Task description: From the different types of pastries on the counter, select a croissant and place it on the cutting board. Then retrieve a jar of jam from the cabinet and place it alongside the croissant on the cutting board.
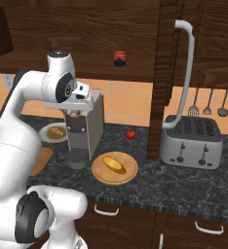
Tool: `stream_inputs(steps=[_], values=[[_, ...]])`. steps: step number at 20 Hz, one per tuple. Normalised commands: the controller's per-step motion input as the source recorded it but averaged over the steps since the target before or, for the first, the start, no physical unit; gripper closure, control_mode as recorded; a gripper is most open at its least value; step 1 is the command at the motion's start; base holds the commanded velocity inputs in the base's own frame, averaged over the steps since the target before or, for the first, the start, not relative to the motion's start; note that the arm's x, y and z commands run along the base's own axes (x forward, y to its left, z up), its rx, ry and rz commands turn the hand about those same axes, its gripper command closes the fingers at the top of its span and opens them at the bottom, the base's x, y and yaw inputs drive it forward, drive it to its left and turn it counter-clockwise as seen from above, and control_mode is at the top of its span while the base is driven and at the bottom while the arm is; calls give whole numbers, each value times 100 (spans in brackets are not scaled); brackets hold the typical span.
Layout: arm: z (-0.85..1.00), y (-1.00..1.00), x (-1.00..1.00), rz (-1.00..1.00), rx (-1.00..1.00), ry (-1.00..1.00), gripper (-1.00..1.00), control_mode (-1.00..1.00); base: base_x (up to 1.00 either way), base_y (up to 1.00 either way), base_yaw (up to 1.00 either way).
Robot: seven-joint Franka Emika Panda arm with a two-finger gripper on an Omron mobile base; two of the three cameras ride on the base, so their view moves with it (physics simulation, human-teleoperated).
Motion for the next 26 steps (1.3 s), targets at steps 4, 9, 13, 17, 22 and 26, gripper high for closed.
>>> stream_inputs(steps=[4, 9, 13, 17, 22, 26], values=[[0, -5, 6, -3, 0, 0, -100, -100, 0, 0, 0], [25, -7, 22, -11, 0, -5, -100, -100, 0, 0, 0], [34, -17, 31, -13, 0, 0, -100, -100, 0, 0, 0], [33, -29, 60, -12, 0, -7, -100, -100, 0, 0, 0], [27, -39, 73, -4, 0, -8, -100, -100, 0, 0, 0], [39, -23, 14, 0, -2, -24, -100, -100, 0, 0, 0]])
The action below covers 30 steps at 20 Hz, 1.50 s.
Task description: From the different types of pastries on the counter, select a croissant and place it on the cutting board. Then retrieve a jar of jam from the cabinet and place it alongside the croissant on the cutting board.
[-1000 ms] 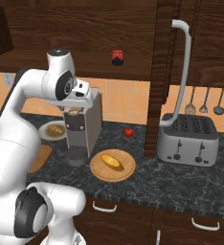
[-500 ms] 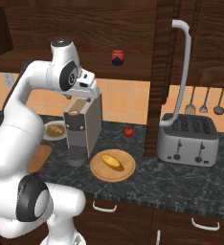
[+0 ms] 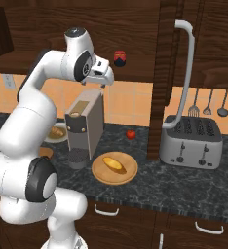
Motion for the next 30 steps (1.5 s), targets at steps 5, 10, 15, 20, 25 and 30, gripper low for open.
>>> stream_inputs(steps=[5, 10, 15, 20, 25, 30], values=[[26, -3, -9, 0, -5, -31, -100, -100, 0, 0, 0], [0, -3, 32, -1, -3, -16, -100, -100, 0, 0, 0], [36, -24, 35, -7, 0, -5, -100, -100, 0, 0, 0], [48, -26, 44, -2, 1, 0, -100, -100, 0, 0, 0], [29, -33, 28, 0, 1, 1, -100, -100, 0, 0, 0], [0, -31, 28, 0, 0, 0, -100, -100, 0, 0, 0]])
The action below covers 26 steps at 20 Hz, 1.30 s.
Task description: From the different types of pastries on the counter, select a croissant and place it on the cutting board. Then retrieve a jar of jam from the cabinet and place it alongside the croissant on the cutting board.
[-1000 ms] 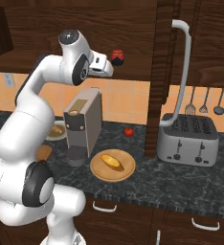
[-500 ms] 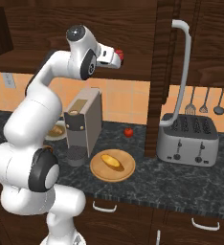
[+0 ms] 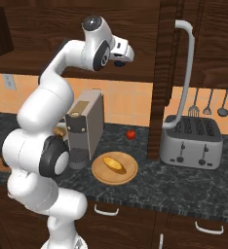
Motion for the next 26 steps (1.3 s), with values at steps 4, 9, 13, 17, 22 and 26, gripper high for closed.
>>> stream_inputs(steps=[4, 9, 13, 17, 22, 26], values=[[0, -15, 47, 0, 0, -2, -100, -100, 0, 0, 0], [0, 0, 37, 0, 0, 0, -100, -100, 0, 0, 0], [0, 0, 41, 0, 0, 0, -100, -100, 0, 0, 0], [0, -6, 14, 0, 0, 0, -100, -100, 0, 0, 0], [-12, -16, -4, 0, 0, 0, -100, -100, 0, 0, 0], [-19, 3, -34, 0, 0, 0, 100, -100, 0, 0, 0]])
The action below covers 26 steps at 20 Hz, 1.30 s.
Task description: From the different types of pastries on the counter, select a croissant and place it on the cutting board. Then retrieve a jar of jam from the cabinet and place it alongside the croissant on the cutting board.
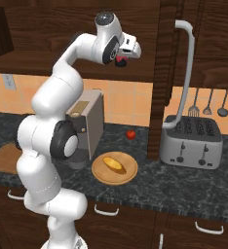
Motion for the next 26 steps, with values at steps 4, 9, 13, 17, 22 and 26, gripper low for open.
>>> stream_inputs(steps=[4, 9, 13, 17, 22, 26], values=[[0, 21, 0, 0, 0, 0, 100, -100, 0, 0, 0], [21, 3, -63, 0, 0, -1, 100, -100, 0, 0, 0], [7, 17, -90, 0, 0, -3, 100, -100, 0, 0, 0], [0, 42, -77, 0, 0, -10, 100, -100, 0, 0, 0], [0, 38, -100, 0, 0, -12, 100, -100, 0, 0, 0], [0, 37, -100, 8, 0, -6, 100, -100, 0, 0, 0]])
